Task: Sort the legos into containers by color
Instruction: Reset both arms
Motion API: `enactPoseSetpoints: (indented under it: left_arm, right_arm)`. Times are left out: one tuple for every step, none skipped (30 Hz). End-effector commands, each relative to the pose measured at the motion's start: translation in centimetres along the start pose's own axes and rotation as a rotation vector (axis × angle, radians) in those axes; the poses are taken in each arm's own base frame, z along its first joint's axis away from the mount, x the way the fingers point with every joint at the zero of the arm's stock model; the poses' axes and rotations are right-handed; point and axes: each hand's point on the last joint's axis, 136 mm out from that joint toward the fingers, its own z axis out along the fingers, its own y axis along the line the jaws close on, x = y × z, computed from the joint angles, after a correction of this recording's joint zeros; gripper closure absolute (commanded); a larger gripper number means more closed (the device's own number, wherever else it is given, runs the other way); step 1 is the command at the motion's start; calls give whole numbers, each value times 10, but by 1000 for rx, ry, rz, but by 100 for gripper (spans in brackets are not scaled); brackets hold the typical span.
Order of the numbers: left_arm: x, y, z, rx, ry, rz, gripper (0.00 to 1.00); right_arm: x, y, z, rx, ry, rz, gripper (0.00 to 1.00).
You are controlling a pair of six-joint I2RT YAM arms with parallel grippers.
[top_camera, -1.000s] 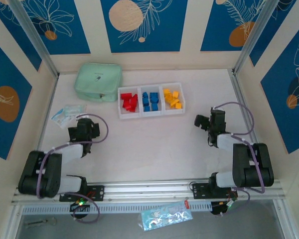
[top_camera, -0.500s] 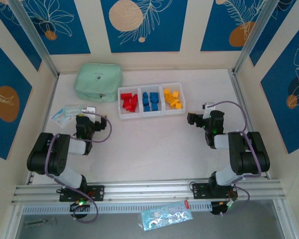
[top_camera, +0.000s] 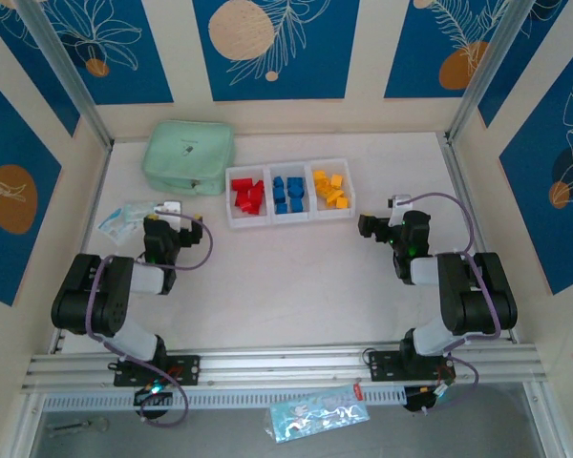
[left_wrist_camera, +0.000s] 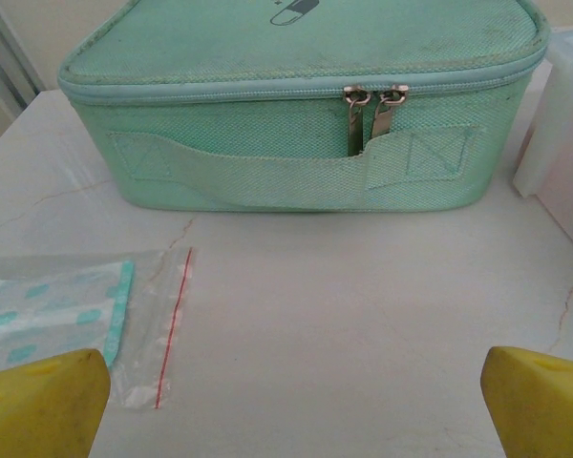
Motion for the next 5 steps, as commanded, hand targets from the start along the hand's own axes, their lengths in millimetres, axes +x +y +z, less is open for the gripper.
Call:
enactPoseSetpoints:
  left_arm:
    - [-3, -5, 1, 36, -8, 11, 1]
    - [-3, -6, 1, 44, -9, 13, 1]
    - [-3, -7, 1, 46, -8, 14, 1]
    - [-3, -7, 1, 46, -8, 14, 1]
    - [-3, -7, 1, 47, -7, 14, 1]
  right_arm:
    - [-15, 3, 2, -21, -38, -19, 1]
    - [-15, 3, 2, -20, -40, -20, 1]
    - [-15, 3, 2, -21, -40, -20, 1]
    - [-16, 3, 2, -22, -43, -20, 1]
    - [-16, 3, 1, -22, -46, -22, 1]
